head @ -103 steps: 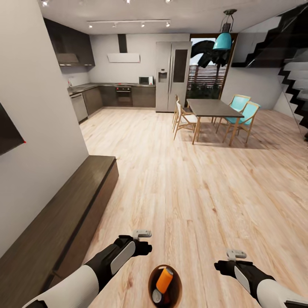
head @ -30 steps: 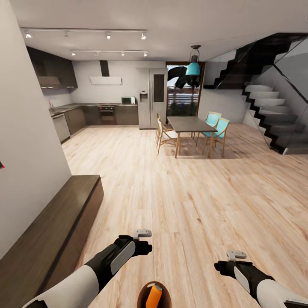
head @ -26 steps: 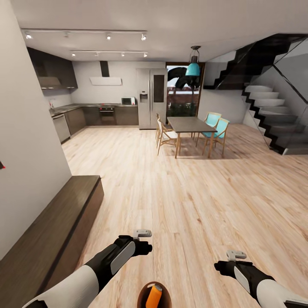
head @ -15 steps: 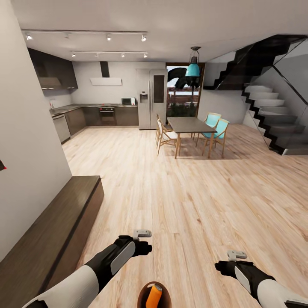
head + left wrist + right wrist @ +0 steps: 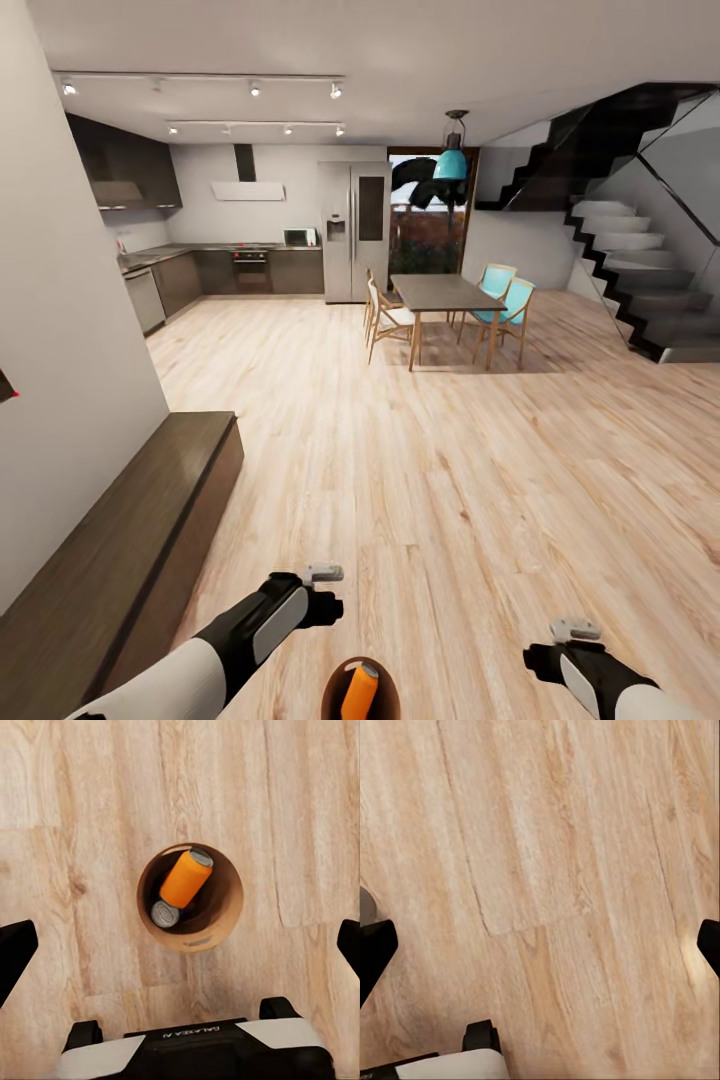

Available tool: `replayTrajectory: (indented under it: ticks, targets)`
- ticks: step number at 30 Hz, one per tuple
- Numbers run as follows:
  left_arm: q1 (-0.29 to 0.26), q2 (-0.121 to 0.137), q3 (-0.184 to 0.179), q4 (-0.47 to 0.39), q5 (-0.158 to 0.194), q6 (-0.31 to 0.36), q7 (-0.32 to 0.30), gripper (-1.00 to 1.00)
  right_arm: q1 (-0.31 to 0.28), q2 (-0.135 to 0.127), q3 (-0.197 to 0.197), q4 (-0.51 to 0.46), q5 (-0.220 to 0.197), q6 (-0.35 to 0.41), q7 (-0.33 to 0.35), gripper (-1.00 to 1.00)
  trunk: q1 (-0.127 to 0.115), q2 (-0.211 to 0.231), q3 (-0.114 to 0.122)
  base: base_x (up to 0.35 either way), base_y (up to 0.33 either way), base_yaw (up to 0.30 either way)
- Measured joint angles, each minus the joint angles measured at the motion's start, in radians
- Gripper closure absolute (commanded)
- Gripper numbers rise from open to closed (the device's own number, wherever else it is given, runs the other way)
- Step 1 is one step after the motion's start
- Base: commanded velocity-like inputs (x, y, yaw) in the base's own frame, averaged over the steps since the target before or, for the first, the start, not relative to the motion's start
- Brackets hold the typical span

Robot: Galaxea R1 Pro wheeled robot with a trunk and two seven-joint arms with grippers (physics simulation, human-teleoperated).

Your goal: Put the three can of soda from the living room inside the tash can in the kitchen.

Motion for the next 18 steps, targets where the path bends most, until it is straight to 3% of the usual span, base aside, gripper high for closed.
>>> replayTrajectory:
  ticks: [8,15,18]
  targets:
    - [0.044,0.003,0.0,0.075,-0.002,-0.011,-0.001,-1.0,0.068,-0.001,-0.006,0.016,-0.006,-0.001,-0.018,-1.0,0.0,0.0,0.0,0.0,0.0,0.0]
    - [0.088,0.008,-0.001,0.159,-0.006,-0.079,-0.001,-1.0,0.142,-0.003,-0.009,0.019,-0.007,-0.006,-0.025,-1.0,0.0,0.0,0.0,0.0,0.0,0.0]
    - [0.11,0.009,-0.001,0.216,-0.007,-0.122,-0.002,-1.0,0.179,-0.002,-0.01,0.02,-0.008,-0.009,-0.065,-1.0,0.0,0.0,0.0,0.0,0.0,0.0]
